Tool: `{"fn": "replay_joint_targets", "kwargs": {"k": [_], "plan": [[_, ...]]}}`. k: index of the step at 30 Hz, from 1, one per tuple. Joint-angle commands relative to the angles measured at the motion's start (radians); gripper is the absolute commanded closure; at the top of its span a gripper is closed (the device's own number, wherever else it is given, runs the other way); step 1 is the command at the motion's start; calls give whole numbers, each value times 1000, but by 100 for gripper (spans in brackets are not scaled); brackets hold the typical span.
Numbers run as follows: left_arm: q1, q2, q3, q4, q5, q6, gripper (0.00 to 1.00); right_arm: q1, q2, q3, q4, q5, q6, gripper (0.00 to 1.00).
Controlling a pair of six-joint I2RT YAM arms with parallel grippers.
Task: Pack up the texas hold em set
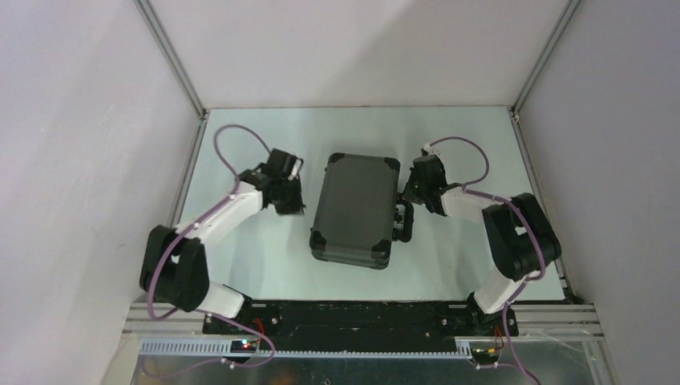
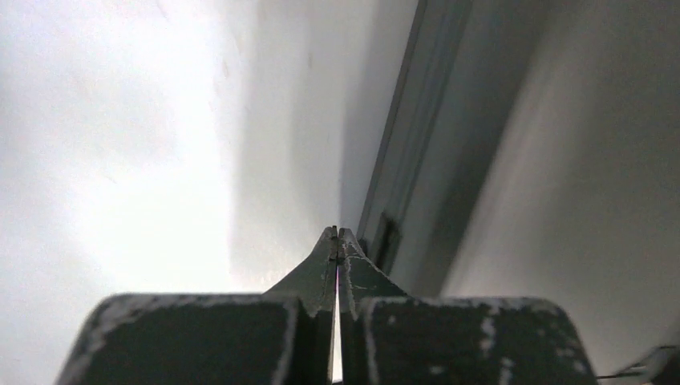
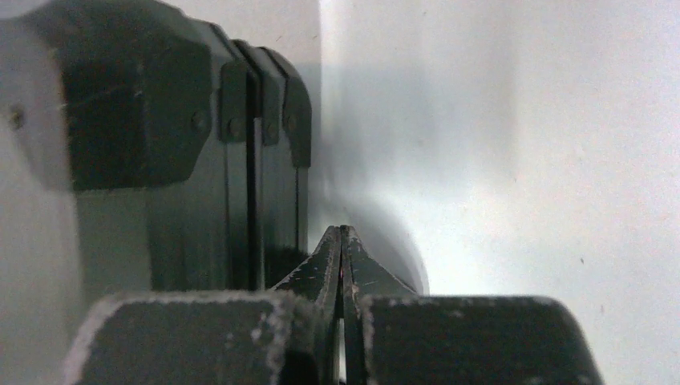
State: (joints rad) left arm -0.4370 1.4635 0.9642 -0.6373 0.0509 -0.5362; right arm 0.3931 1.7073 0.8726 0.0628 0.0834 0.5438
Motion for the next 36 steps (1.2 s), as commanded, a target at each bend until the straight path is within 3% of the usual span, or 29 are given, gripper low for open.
{"fn": "replay_joint_targets", "kwargs": {"k": [1, 4, 7, 14, 24, 36], "plan": [[39, -104, 203, -65, -120, -1, 100, -7, -128, -31, -49, 7, 50, 100], [41, -106, 313, -102, -162, 29, 100, -19, -175, -45, -88, 22, 47, 100], [23, -82, 392, -104, -105, 68, 100, -23, -216, -83, -98, 29, 63, 100], [-220, 58, 536, -101, -120, 149, 100, -35, -316, -192, -102, 0, 117, 100], [-338, 243, 564, -47, -67, 138, 100, -98, -428, -322, -124, -66, 144, 100], [-379, 322, 375, 85, 56, 109, 100, -149, -466, -440, 7, -257, 177, 100]]}}
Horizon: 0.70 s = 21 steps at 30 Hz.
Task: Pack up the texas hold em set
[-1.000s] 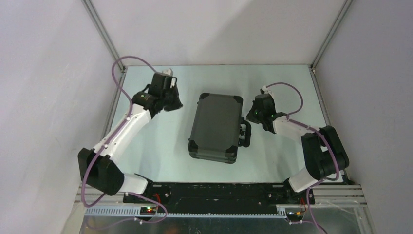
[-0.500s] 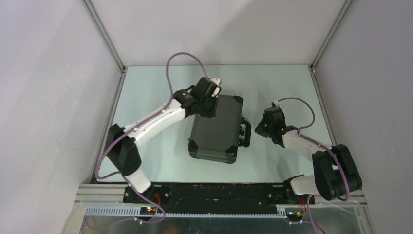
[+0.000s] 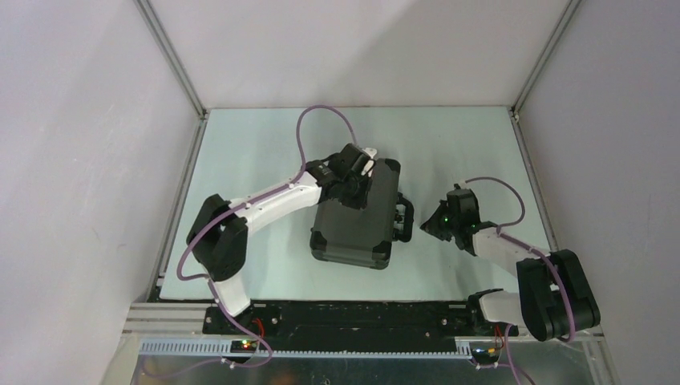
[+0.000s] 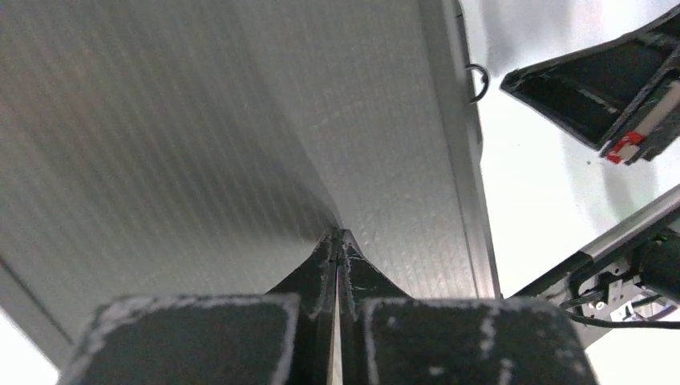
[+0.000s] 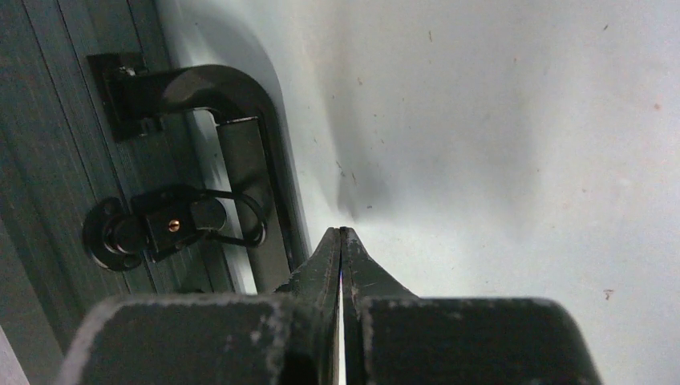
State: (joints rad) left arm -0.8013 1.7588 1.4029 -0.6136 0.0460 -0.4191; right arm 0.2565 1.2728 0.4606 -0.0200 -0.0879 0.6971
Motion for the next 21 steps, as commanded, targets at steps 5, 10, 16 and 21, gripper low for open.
{"fn": "replay_joint_targets", "kwargs": {"k": [5, 10, 16, 21], "plan": [[-23, 39, -122, 106, 86, -19, 100, -22, -25, -68, 187, -139, 28, 100], [-25, 39, -131, 120, 92, -21, 100, -32, -2, -93, 269, -161, 39, 100], [-26, 38, -137, 123, 96, -23, 100, -45, 50, -94, 351, -215, 59, 100], [-26, 34, -148, 129, 99, -27, 100, -50, 92, -97, 398, -253, 70, 100]]}}
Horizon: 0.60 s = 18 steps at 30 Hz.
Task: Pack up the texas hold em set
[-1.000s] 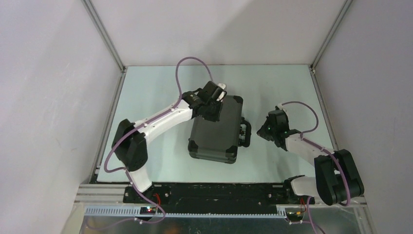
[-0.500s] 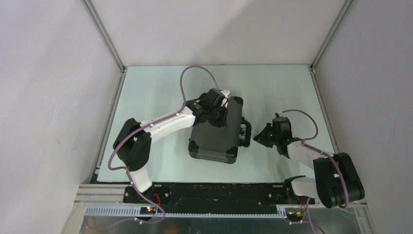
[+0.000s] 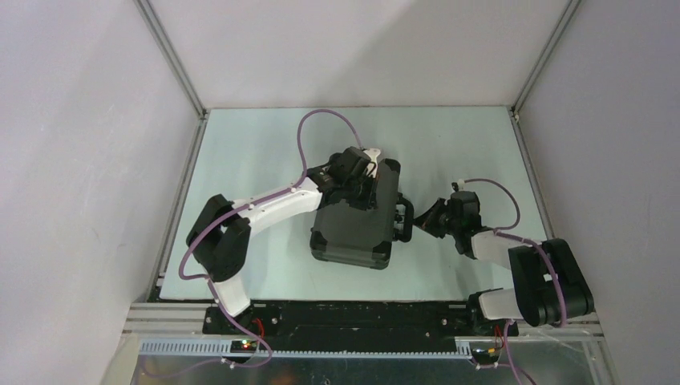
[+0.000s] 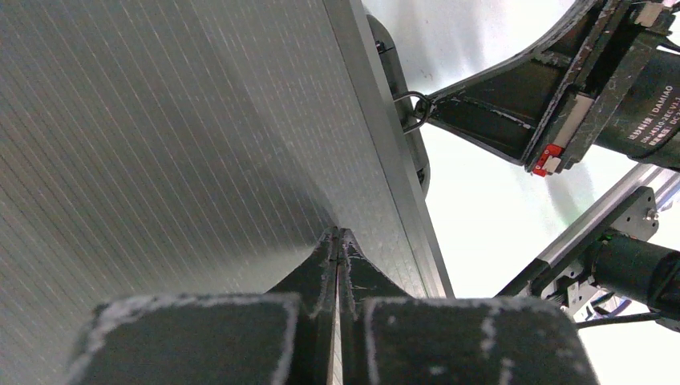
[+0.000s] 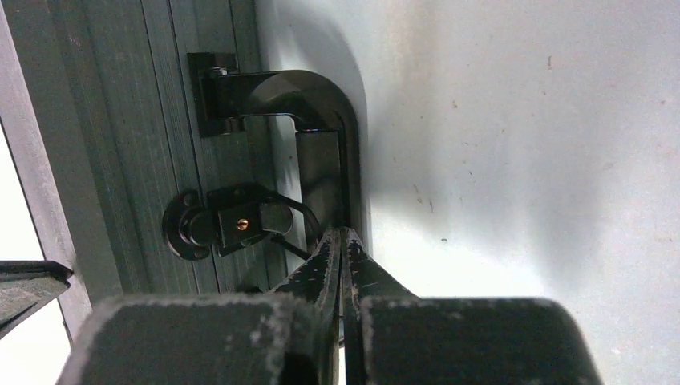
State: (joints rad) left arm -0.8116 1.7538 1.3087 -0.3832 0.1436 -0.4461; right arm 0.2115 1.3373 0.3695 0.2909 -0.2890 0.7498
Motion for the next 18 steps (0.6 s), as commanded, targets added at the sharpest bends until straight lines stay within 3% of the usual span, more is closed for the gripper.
{"fn": "replay_joint_targets", "kwargs": {"k": [1, 18], "plan": [[-15, 39, -55, -102, 2, 0, 100, -5, 30, -8, 100, -64, 19, 100], [-16, 45, -61, -92, 19, -13, 100, 22, 89, -26, 290, -145, 100, 100]]}}
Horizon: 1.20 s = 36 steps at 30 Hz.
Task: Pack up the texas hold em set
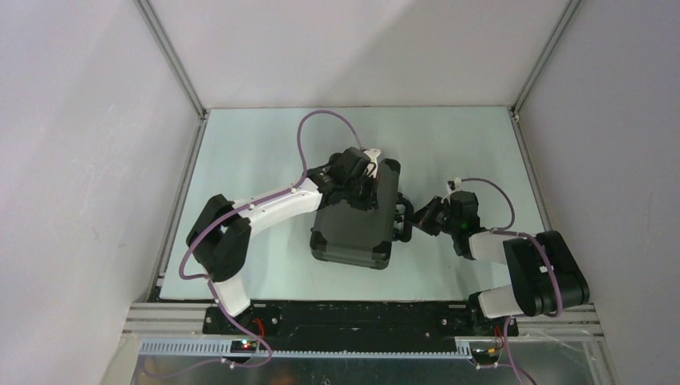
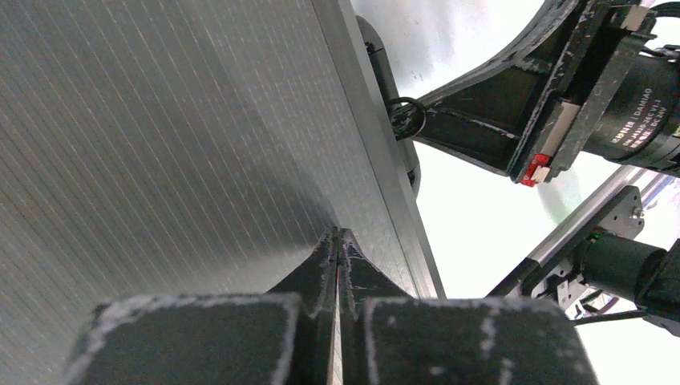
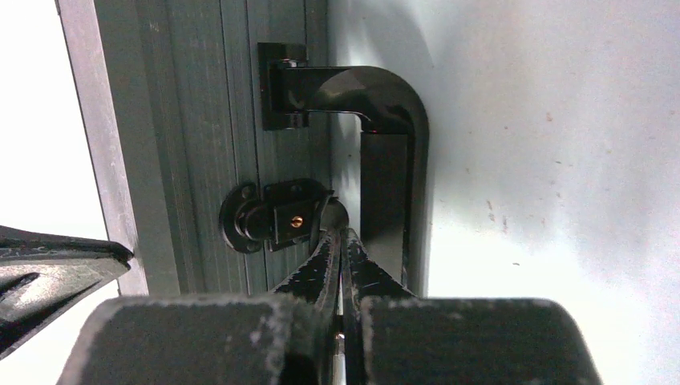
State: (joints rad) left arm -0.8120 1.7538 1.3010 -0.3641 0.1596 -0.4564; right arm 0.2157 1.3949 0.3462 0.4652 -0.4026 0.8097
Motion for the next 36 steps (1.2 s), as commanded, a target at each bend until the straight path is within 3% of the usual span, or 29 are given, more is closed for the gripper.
{"fn": "replay_joint_targets", "kwargs": {"k": [1, 18, 36], "plan": [[-15, 44, -55, -111, 4, -3, 100, 24, 41, -3, 127, -31, 45, 100], [-15, 47, -72, -106, 2, 1, 100, 60, 126, 3, 334, -103, 146, 100], [-14, 57, -77, -100, 8, -3, 100, 67, -65, 7, 202, -66, 119, 100]]}}
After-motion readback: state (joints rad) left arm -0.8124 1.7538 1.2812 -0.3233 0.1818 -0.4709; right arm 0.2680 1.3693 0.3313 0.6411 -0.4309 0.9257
